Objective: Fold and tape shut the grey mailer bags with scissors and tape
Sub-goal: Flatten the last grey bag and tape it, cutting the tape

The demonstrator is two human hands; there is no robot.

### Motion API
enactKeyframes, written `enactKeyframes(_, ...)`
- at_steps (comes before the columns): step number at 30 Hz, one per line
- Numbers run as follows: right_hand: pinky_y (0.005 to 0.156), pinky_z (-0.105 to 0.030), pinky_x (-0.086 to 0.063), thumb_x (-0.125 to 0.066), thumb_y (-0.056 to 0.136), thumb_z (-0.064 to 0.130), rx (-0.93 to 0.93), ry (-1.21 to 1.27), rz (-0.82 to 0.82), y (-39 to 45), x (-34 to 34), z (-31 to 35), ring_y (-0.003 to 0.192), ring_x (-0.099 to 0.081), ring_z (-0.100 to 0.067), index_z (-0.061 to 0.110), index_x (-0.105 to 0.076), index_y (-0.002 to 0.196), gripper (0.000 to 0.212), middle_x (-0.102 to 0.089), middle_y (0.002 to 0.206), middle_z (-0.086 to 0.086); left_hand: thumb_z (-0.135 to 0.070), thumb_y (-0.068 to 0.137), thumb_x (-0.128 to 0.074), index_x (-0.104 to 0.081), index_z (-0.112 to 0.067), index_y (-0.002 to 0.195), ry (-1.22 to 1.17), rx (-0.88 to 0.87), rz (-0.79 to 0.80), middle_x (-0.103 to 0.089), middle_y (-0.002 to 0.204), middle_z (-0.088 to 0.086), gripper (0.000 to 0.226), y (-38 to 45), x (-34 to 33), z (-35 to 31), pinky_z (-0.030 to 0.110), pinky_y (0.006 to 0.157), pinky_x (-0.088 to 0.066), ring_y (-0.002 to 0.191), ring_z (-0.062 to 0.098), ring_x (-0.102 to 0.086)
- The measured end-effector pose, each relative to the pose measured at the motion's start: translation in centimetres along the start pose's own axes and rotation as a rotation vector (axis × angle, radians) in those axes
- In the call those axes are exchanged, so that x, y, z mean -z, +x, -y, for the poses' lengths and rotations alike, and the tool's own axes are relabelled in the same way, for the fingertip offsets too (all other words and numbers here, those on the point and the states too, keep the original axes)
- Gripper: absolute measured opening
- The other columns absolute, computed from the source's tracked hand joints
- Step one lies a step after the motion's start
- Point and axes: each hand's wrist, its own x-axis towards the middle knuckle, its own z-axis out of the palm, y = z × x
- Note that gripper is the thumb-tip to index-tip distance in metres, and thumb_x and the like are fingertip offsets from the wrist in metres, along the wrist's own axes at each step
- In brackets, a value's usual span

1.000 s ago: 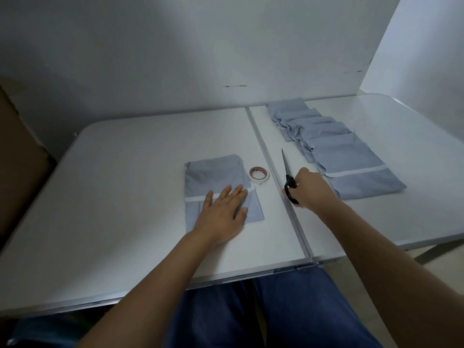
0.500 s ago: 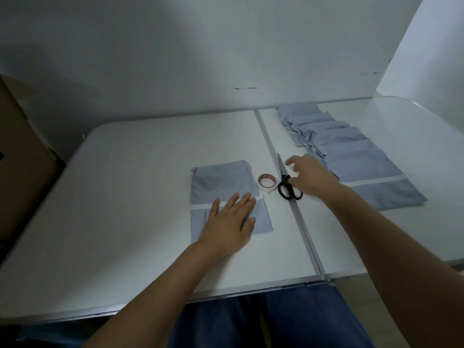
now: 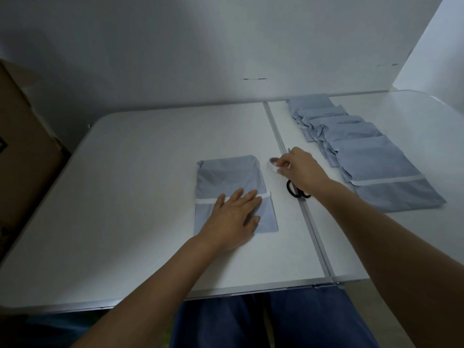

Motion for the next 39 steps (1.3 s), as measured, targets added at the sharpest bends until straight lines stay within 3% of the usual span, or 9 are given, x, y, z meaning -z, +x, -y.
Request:
enactKeyframes(3, 0.081, -0.028, -0.046, -0.059, 0.092, 0.015, -0.034, 0.075, -0.051, 1.5, -0.9, 0.3, 0.096, -0.061, -0.024, 0.014, -0.07, 0.111, 0.022, -0.06, 0.108, -0.012, -0.044, 0.102, -0.028, -0.018, -0.03, 0.153, -0.005, 0.0, -0.009, -0.01, 0.16, -0.014, 0.053, -0.2, -0.2, -0.2, 0.045, 0.12, 0.003, 0.148, 0.009, 0.001)
enactKeyframes(8, 0.084, -0.025, -0.043, -0.048, 0.094, 0.004, 0.037, 0.121, -0.182, -0.7, -2.1, 2.3, 0.101, -0.059, -0.023, 0.012, -0.065, 0.116, 0.029, -0.057, 0.115, -0.01, -0.043, 0.103, -0.028, -0.014, -0.032, 0.153, -0.065, -0.013, -0.031, -0.007, 0.161, -0.012, 0.053, -0.3, -0.1, -0.2, 0.044, 0.12, 0.002, 0.148, 0.009, 0.0)
enactKeyframes(10, 0.084, -0.022, -0.039, -0.046, 0.092, 0.0, 0.115, 0.133, -0.223, -3.1, -3.0, 3.2, 0.102, -0.06, -0.024, 0.009, -0.064, 0.116, 0.032, -0.06, 0.116, -0.01, -0.04, 0.103, -0.029, -0.018, -0.028, 0.153, -0.079, -0.01, -0.069, -0.011, 0.161, -0.009, 0.052, -0.4, 0.1, 0.1, 0.043, 0.12, -0.001, 0.147, 0.008, -0.002)
enactKeyframes(13, 0.094, -0.033, -0.046, -0.042, 0.084, -0.004, 0.266, 0.14, -0.234, -6.9, -4.6, 4.3, 0.105, -0.06, -0.029, 0.006, -0.063, 0.117, 0.04, -0.063, 0.114, -0.011, -0.035, 0.104, -0.03, -0.023, -0.022, 0.152, -0.042, 0.016, -0.106, -0.016, 0.16, -0.005, 0.051, -0.9, 0.4, 1.2, 0.04, 0.12, -0.005, 0.148, 0.011, -0.007)
enactKeyframes(16, 0.105, -0.041, -0.042, -0.04, 0.086, 0.004, 0.302, 0.083, -0.141, -9.8, -6.3, 5.8, 0.118, -0.055, -0.028, 0.003, -0.057, 0.128, 0.045, -0.06, 0.127, -0.014, -0.034, 0.104, -0.03, -0.023, -0.021, 0.152, -0.036, 0.028, -0.129, -0.019, 0.159, -0.004, 0.05, -1.9, 0.0, 1.6, 0.04, 0.12, -0.007, 0.147, 0.013, -0.01)
enactKeyframes(21, 0.12, -0.033, -0.019, -0.042, 0.096, 0.007, 0.244, -0.036, -0.022, -11.5, -8.3, 6.8, 0.142, -0.031, -0.022, 0.006, -0.03, 0.148, 0.054, -0.037, 0.152, -0.011, -0.039, 0.105, -0.022, -0.011, -0.027, 0.154, -0.003, 0.045, -0.107, -0.011, 0.16, -0.009, 0.052, -3.1, -0.6, 1.0, 0.038, 0.12, 0.0, 0.147, 0.007, -0.002)
enactKeyframes(24, 0.121, -0.032, -0.013, -0.027, 0.099, 0.022, 0.18, -0.127, -0.021, -11.9, -8.5, 6.6, 0.145, -0.025, -0.022, 0.004, -0.027, 0.149, 0.053, -0.031, 0.155, -0.013, -0.042, 0.104, -0.019, -0.01, -0.028, 0.154, 0.029, 0.064, -0.104, -0.008, 0.16, -0.011, 0.053, -3.3, -0.7, 1.0, 0.038, 0.12, 0.001, 0.147, 0.006, 0.0)
enactKeyframes(31, 0.121, -0.035, -0.009, 0.009, 0.083, 0.045, 0.1, -0.201, 0.002, -12.5, -8.1, 7.0, 0.148, -0.015, -0.024, 0.002, -0.022, 0.15, 0.086, -0.02, 0.158, -0.014, -0.047, 0.103, -0.017, -0.011, -0.028, 0.154, 0.069, 0.111, -0.08, -0.005, 0.161, -0.012, 0.055, -3.4, -0.6, 0.9, 0.038, 0.119, 0.003, 0.147, 0.006, 0.001)
enactKeyframes(39, 0.122, -0.035, -0.004, -0.011, 0.096, 0.049, 0.007, -0.18, 0.008, -12.6, -7.9, 6.6, 0.149, -0.01, -0.024, 0.001, -0.016, 0.151, 0.073, -0.015, 0.16, -0.015, -0.056, 0.099, -0.019, -0.008, -0.023, 0.155, 0.046, 0.181, -0.104, -0.003, 0.161, -0.009, 0.065, -4.1, -0.6, 1.1, 0.033, 0.12, 0.002, 0.147, 0.005, 0.001)
